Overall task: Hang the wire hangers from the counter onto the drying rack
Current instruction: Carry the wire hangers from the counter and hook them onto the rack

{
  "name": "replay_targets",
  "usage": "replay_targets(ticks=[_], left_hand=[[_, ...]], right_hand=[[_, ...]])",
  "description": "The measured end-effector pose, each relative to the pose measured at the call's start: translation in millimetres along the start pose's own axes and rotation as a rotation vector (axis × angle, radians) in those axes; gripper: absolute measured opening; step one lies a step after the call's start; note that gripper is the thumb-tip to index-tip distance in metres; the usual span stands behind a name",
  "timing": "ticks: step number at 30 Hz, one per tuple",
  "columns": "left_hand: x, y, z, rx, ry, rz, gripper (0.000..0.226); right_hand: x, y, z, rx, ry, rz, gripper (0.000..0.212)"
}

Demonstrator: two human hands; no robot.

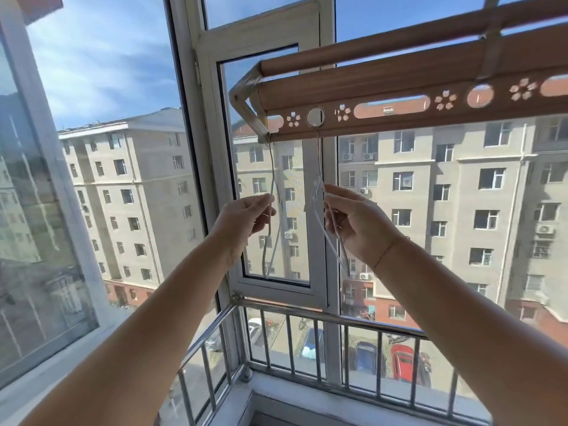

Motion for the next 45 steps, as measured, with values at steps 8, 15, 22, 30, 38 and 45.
replay_targets(ticks=[8, 15, 22, 30, 38, 45], left_hand=[[81, -33, 42, -0.185, -0.156, -0.169, 0.030], [149, 49, 85, 0.190, -0.297, -0.315, 0.043], [113, 228, 123, 0.612, -0.061, -0.295, 0.087], [60, 438, 197, 0.795, 0.091, -0.213, 0.079], [16, 634, 302, 0.997, 0.176, -0.119, 0.079], [-23, 778, 391, 1.186, 0.195, -0.040, 0.080]], right_hand=[[-8, -68, 20, -0.149, -0.211, 0.422, 0.023], [-9, -168, 61, -0.188, -0.221, 0.710, 0.050], [49, -286, 139, -0.351, -0.258, 0.973, 0.084], [155, -426, 278, -0.597, -0.199, 1.052, 0.094], [252, -554, 428, -0.847, -0.195, 1.124, 0.091], [313, -641, 549, -1.108, -0.196, 1.066, 0.082]])
Point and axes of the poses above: each hand's wrist, its own z-axis away from the middle knuckle, its own y-axis out of the palm, x = y × z, the point moved 2 cm from there along -z, towards the middle knuckle, and after that the axes turned 7 degrees about -z, right-handed, at the moved point
